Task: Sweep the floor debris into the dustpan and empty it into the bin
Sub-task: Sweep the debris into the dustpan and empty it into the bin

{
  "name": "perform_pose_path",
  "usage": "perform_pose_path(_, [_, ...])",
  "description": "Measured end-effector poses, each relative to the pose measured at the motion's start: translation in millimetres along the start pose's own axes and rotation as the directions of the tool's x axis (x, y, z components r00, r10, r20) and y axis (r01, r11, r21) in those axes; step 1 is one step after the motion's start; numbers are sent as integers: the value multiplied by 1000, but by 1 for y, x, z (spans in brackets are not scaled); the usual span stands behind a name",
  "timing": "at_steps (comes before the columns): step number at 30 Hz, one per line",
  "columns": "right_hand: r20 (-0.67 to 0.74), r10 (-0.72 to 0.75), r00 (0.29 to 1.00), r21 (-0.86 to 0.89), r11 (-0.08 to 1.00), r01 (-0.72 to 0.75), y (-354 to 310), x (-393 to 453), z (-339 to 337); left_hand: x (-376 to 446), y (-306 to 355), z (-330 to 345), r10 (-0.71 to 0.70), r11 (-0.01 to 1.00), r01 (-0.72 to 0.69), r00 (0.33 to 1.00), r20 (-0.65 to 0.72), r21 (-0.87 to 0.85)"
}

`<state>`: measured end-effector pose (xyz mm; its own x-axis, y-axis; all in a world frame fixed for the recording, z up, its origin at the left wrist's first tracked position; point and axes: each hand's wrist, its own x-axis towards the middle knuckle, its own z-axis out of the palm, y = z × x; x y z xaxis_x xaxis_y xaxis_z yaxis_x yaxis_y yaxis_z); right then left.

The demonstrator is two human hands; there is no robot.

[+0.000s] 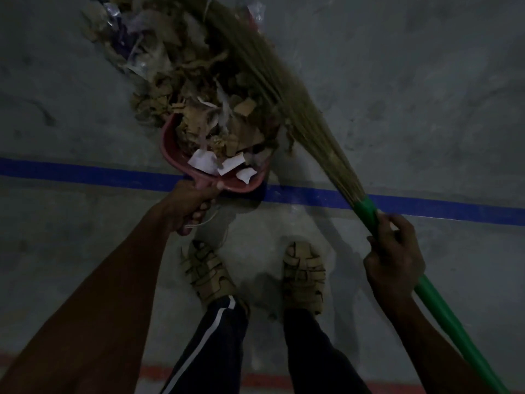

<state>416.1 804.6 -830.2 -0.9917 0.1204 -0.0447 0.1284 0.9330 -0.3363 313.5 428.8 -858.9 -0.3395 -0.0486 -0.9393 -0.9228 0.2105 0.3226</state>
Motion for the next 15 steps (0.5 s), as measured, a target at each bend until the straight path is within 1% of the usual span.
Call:
perform_pose_path(3, [-42,49,998,7,999,-49,5,22,9,1,-2,7,-11,1000,11,1000,-8,-21])
perform_pose_path(5, [-23,98,995,-23,995,-98,6,41,17,2,-4,10,-20,999,20,1000,-5,-44])
perform_pose_path(7, [23,128,991,-50,991,-127,6,62,27,3,-5,11,-32,998,33,999,16,-61])
perform_pose_path(11, [172,172,970,-44,985,-167,8,94,48,7,-6,11,-47,998,47,999,11,-44])
perform_pose_path(13, [230,160,960,-46,987,-154,7,95,52,8,-5,10,-45,998,45,999,13,-39])
perform_pose_path(15, [271,118,955,-39,993,-111,7,87,51,7,-3,9,-43,999,44,999,23,-29])
